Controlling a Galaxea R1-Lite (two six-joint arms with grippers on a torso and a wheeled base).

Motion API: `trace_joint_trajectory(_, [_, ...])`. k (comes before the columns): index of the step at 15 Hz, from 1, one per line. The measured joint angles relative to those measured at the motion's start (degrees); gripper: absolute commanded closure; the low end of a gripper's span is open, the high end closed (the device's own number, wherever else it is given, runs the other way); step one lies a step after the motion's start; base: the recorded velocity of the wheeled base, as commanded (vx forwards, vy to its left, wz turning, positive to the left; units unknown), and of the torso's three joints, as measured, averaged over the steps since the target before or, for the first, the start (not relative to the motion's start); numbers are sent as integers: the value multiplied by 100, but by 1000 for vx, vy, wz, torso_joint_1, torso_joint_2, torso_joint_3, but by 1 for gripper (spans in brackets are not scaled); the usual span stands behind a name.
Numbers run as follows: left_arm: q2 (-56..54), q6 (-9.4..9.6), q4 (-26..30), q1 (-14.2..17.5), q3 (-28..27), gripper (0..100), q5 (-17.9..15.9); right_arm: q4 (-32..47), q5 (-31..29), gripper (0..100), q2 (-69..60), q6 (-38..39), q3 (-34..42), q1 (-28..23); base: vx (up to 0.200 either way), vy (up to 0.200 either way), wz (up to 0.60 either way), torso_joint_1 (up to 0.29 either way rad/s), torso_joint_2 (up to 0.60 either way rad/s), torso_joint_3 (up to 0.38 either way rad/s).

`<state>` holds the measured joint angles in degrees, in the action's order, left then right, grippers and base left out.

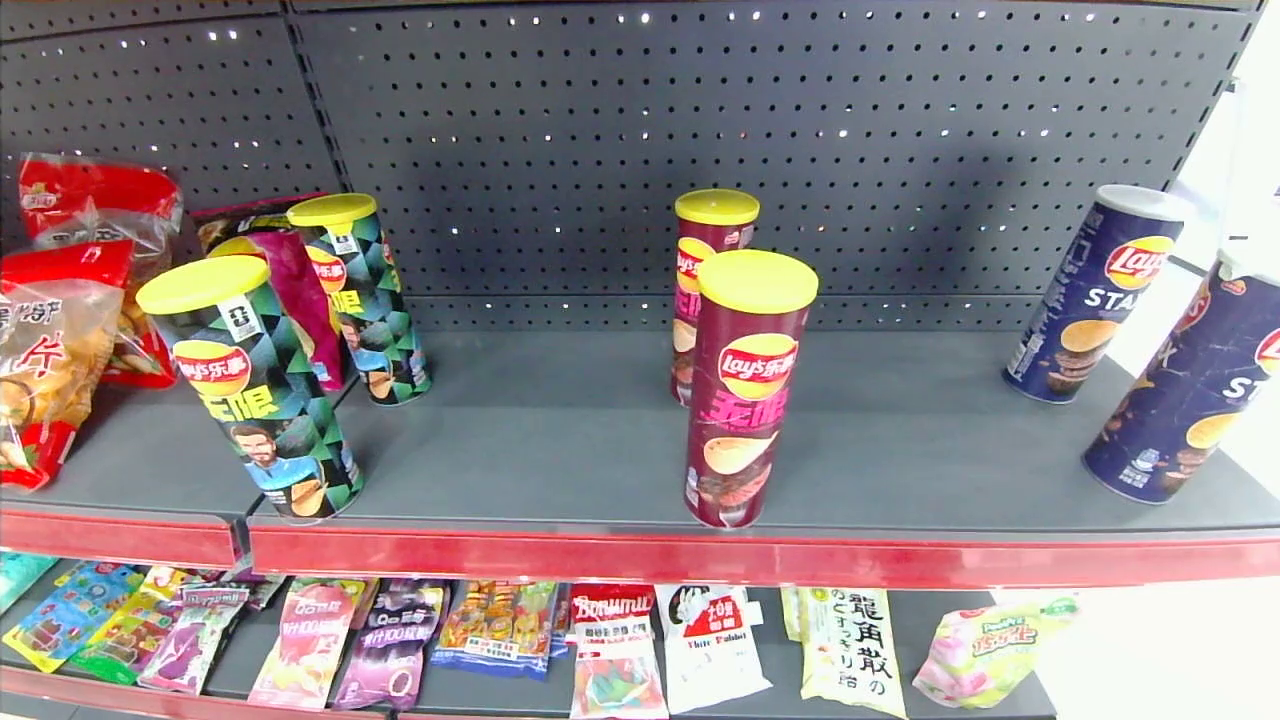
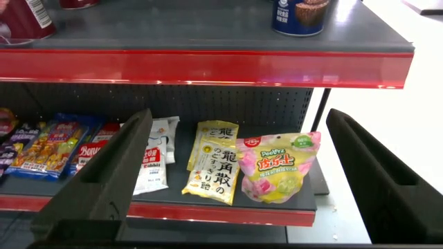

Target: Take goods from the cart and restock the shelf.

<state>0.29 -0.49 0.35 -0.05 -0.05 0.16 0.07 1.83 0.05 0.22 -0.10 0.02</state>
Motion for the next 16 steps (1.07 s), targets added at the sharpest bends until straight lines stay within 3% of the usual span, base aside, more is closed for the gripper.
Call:
trace_joint_trajectory(6, [-9,16,-2,5,5,0,-11,-135,492,0,30,21,-122,9,0,0,0,0,0,0])
trace_joint_trajectory(10, [-9,16,-2,5,5,0,-11,-289,972,0,1285,490,-1630,234,0,0,0,0,0,0])
trace_joint_trajectory(12, [-9,16,-2,5,5,0,-9,-366,1363,0,2411,464,-2196,634,0,0,0,0,0,0])
trace_joint_trajectory(16, [-9,11,-2,5,5,0,-9,-887,1702,0,4730,495,-2795,1976,0,0,0,0,0,0])
